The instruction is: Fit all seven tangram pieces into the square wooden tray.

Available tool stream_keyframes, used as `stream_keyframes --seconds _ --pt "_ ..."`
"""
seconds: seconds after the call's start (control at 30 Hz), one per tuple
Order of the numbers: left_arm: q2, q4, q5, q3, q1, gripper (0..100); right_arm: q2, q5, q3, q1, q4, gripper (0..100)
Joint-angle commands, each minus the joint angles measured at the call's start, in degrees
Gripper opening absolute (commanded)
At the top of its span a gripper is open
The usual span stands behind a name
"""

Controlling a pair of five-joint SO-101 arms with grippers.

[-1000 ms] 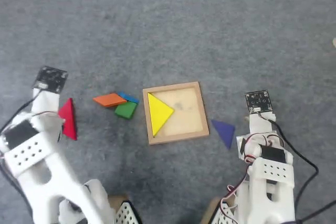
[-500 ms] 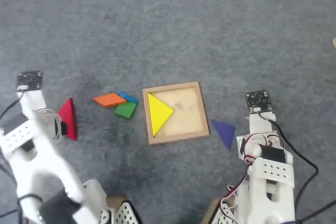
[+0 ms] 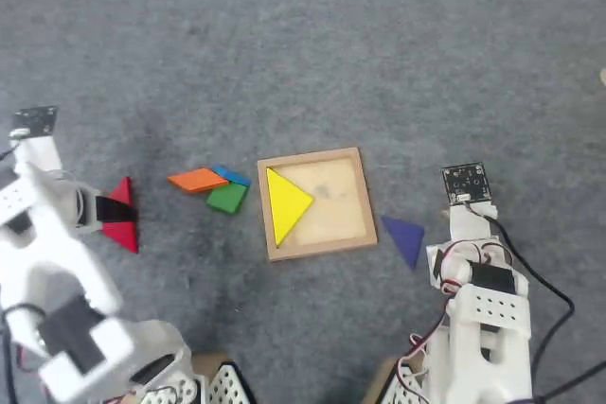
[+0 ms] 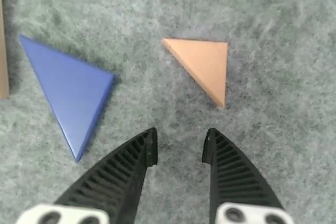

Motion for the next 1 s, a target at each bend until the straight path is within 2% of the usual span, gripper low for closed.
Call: stream_keyframes --seconds 0.0,0.13,0.23,0.3,0.43,0.53,0.63,0.8,0.97 --pt "6.7 0.8 -0.6 -7.3 0.2 39 -0.9 -0.2 -0.4 0.1 -1.0 15.2" --pt "8.4 6.9 -1.4 -14.3 0.0 39 -0.9 -0.2 -0.4 0.1 -1.0 15.2" --pt "8.2 15.6 -8.1 -19.6 -0.1 39 -0.9 -0.2 -0.4 0.1 -1.0 15.2" --pt "8.7 17.2 -9.3 -21.5 -0.1 36 -0.9 -0.2 -0.4 0.1 -1.0 15.2" --pt "8.4 9.6 -4.5 -18.8 -1.1 28 -1.0 -0.2 -0.4 0.1 -1.0 15.2" --pt "8.0 4.2 -1.0 -14.1 -1.8 35 -1.0 -0.2 -0.4 0.1 -1.0 15.2" --pt "8.5 3.3 -0.3 -10.5 0.4 43 -1.0 -0.2 -0.4 0.1 -1.0 15.2" --pt "10.1 2.5 0.5 -8.0 4.8 42 -1.0 -0.2 -0.4 0.1 -1.0 15.2" --pt "13.3 -4.0 2.2 -7.9 4.7 40 -1.0 -0.2 -0.4 0.1 -1.0 15.2"
